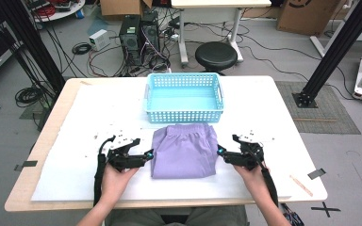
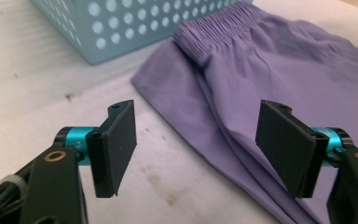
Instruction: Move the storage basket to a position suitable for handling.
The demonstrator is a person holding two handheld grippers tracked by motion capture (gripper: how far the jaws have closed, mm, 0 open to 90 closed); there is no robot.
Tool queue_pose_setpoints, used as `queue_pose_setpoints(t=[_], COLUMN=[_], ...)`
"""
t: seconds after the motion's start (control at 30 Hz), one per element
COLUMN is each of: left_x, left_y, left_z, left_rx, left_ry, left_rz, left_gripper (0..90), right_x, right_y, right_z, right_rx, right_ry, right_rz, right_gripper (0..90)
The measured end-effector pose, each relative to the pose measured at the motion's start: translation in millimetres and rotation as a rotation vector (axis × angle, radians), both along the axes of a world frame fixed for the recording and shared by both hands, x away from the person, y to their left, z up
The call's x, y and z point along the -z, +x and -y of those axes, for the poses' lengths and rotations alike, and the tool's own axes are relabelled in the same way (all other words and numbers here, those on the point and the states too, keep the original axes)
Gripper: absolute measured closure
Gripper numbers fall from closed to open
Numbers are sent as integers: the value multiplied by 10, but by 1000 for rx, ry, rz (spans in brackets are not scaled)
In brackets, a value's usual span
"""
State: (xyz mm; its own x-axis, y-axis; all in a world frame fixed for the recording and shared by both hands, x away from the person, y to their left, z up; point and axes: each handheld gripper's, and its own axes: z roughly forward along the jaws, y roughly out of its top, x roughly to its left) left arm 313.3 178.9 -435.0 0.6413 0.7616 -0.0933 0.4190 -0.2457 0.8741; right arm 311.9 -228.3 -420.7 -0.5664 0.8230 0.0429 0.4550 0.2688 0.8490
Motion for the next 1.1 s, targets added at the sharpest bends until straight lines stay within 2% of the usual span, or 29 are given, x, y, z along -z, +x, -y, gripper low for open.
queue_pose_setpoints(t=[0.1, 0.17, 0.2, 0.27, 0.33, 0.4, 0.43, 0.5, 0.57, 0.6, 0.63, 0.67, 0.7, 0.73, 0.77, 0.9, 0.93, 0.97, 1.0, 1.07, 1.1], left_x=[26, 35, 55, 65, 83, 103, 110, 140, 150, 159, 159, 157, 160, 165, 163, 165, 165, 165, 170, 169, 169], left_y=[-134, -165, -218, -244, -287, -325, -340, -364, -366, -366, -366, -362, -357, -354, -347, -317, -299, -299, -281, -264, -264], left_z=[46, 55, 73, 88, 112, 147, 167, 225, 241, 266, 266, 264, 267, 272, 270, 251, 243, 243, 248, 266, 266], left_rx=[-9, -8, -9, -13, -10, -4, 0, 6, 11, 21, 21, 36, 44, 49, 57, 63, 78, 78, 101, 114, 114], left_ry=[13, 16, 22, 16, 14, 18, 26, 44, 51, 68, 68, 72, 67, 65, 64, 43, 44, 44, 35, 42, 42], left_rz=[-21, -31, -49, -61, -80, -93, -103, -126, -136, -144, -144, -150, -158, -162, -169, -185, -188, -188, -196, -195, -195], left_gripper=[305, 314, 314, 315, 314, 314, 314, 332, 361, 392, 414, 453, 453, 487, 501, 554, 596, 623, 671, 712, 730], right_x=[27, 52, 65, 80, 102, 127, 127, 162, 180, 221, 221, 243, 243, 258, 264, 270, 269, 269, 271, 268, 268], right_y=[-123, -173, -194, -209, -235, -260, -260, -272, -269, -255, -255, -236, -236, -229, -232, -229, -231, -231, -241, -242, -242], right_z=[-72, -118, -142, -165, -202, -250, -250, -304, -319, -351, -351, -369, -369, -387, -397, -383, -360, -360, -344, -332, -332], right_rx=[1, 7, 11, 11, 8, 13, 13, 10, 8, 0, 0, -33, -33, -65, -75, -88, -95, -95, -104, -120, -120], right_ry=[-5, -4, -8, -16, -19, -11, -11, -21, -29, -45, -45, -53, -53, -65, -69, -70, -67, -67, -78, -83, -83], right_rz=[-11, -30, -43, -48, -69, -110, -110, -151, -164, -198, -198, -224, -224, -230, -240, -235, -241, -241, -233, -231, -231], right_gripper=[264, 264, 264, 264, 264, 264, 264, 273, 276, 322, 322, 403, 403, 474, 492, 521, 574, 574, 636, 720, 720])
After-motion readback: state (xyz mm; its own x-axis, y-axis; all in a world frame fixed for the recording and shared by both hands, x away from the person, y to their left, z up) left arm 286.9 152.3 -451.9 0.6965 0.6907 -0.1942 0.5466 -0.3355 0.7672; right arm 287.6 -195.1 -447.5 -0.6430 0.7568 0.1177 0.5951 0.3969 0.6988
